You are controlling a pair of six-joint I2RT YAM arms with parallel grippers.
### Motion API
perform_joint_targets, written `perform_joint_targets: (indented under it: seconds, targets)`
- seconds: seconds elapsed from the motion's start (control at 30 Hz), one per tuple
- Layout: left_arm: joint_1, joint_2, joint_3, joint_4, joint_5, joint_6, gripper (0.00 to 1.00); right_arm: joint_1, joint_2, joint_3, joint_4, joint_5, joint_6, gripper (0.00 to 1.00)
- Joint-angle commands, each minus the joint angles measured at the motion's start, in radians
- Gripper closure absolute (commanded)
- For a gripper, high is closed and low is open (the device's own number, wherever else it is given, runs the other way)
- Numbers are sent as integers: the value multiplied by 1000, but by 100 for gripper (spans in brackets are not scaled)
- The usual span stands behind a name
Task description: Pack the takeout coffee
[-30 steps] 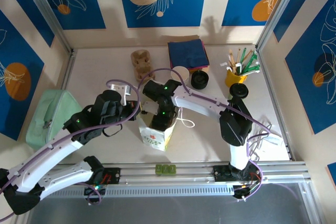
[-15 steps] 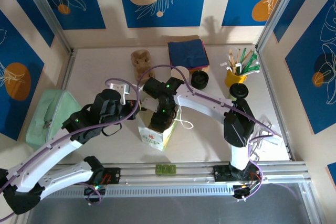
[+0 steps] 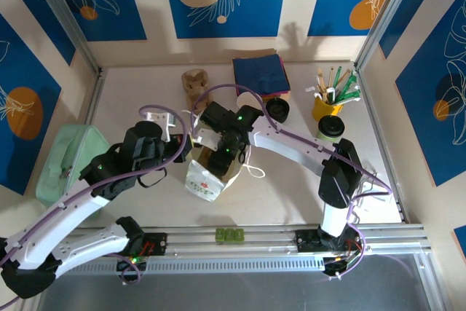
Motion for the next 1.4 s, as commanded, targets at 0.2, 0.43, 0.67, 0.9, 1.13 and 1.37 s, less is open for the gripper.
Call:
perform_joint_targets:
  seconds: [0.2,0.43,0.67,0.9,1.13,1.37]
  targets:
    - [6,-9,-2,-118,-76,-31,100,-4,-82,-39,73,-3,-13,35]
    - [6,-6,-6,-109,-68,-37,100,-9,-128,-16,87,-24,6,35]
    - [5,4,-3,-99,-62,-37,100,-10,-156,105,96,25,167,32]
    - [6,13,-14,-88,-64,-36,100,-1,-164,265,-3,157,428,26]
    - [6,22,17,-105,-88,-2,63,6,-143,402,-263,421,903,23]
    - [6,-19,37,-105,-126,29,42,-5,-130,399,-357,421,1049,23]
